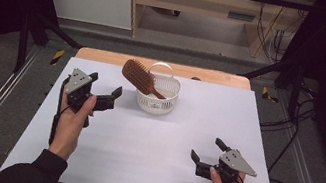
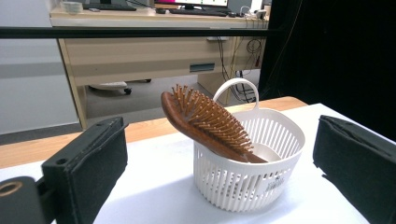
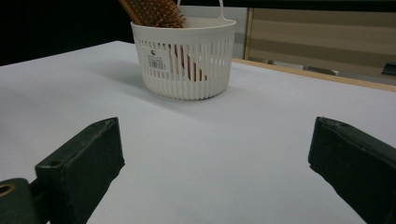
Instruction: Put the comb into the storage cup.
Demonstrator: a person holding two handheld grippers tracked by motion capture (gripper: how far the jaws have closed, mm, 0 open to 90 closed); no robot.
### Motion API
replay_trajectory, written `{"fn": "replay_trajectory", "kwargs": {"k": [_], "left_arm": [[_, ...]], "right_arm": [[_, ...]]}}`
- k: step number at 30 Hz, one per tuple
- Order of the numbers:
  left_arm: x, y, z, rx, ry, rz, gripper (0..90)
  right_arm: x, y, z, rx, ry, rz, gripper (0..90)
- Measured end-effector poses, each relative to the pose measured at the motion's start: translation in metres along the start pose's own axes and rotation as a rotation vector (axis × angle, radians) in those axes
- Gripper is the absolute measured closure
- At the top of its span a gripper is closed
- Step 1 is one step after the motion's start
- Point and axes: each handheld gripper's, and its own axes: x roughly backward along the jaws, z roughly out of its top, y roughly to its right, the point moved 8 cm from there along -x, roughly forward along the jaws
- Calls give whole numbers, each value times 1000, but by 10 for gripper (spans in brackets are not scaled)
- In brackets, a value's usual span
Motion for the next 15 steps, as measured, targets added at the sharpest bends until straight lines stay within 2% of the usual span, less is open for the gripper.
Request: {"fn": "replay_trajectory", "kwargs": {"k": [7, 12, 15], "left_arm": [[14, -6, 4, -14, 14, -2, 25], [21, -10, 8, -2, 28, -1, 25], [26, -10, 10, -9, 40, -7, 21]], "right_arm": [[0, 0, 0, -8, 2, 8, 35], [0, -1, 0, -12, 2, 11, 34], [1, -1, 1, -13, 6, 11, 34]]}}
